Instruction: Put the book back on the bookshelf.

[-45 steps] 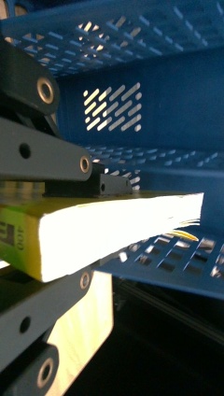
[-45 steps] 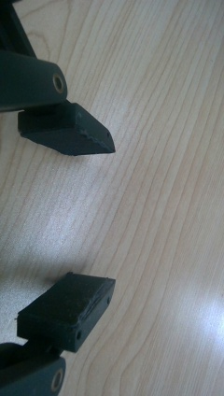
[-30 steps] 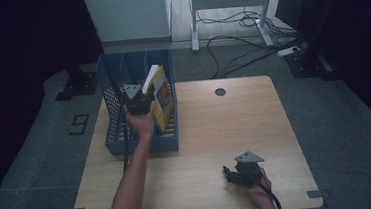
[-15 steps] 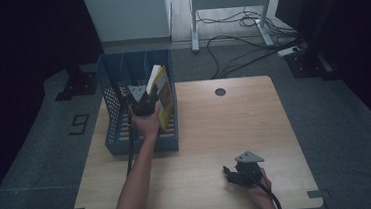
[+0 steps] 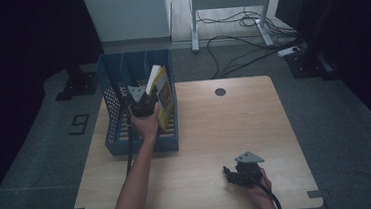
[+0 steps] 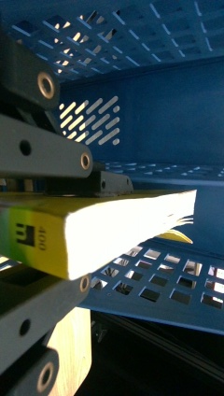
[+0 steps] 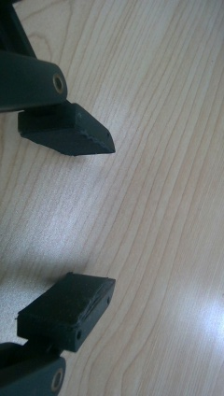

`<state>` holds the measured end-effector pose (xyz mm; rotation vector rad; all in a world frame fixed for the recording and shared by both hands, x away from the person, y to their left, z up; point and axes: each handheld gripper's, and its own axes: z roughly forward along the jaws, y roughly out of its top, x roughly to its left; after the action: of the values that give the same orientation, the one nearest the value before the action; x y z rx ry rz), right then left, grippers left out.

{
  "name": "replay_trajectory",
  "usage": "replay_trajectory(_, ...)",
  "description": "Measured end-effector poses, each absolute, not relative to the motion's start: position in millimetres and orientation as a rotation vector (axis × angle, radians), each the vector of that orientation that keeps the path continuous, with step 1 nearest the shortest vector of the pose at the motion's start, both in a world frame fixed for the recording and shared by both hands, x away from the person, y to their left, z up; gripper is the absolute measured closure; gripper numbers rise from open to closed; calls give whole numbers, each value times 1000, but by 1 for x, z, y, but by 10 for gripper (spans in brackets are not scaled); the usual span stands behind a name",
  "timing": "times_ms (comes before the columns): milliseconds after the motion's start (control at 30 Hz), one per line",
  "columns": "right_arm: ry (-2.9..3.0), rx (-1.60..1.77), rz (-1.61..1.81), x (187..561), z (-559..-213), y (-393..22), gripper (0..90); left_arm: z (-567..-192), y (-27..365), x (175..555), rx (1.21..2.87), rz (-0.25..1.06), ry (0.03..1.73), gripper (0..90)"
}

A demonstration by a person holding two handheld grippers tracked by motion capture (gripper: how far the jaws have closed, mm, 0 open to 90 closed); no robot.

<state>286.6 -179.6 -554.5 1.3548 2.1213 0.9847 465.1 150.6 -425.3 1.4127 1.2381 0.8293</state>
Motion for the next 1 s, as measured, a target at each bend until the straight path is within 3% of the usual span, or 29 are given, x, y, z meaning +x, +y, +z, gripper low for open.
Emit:
replay_trajectory(167,2121,1354,985,287,-555,-180,290,-425,152,463,1411,818,1241,704)
replay_trajectory(467,2121,1355,985,287,-554,-180,289,-425,155,459,1391,836,1255,578)
replay_trajectory(1000,2121,1356,986,287,-554,-180,289,-421,161,451,1375,783,1232,551)
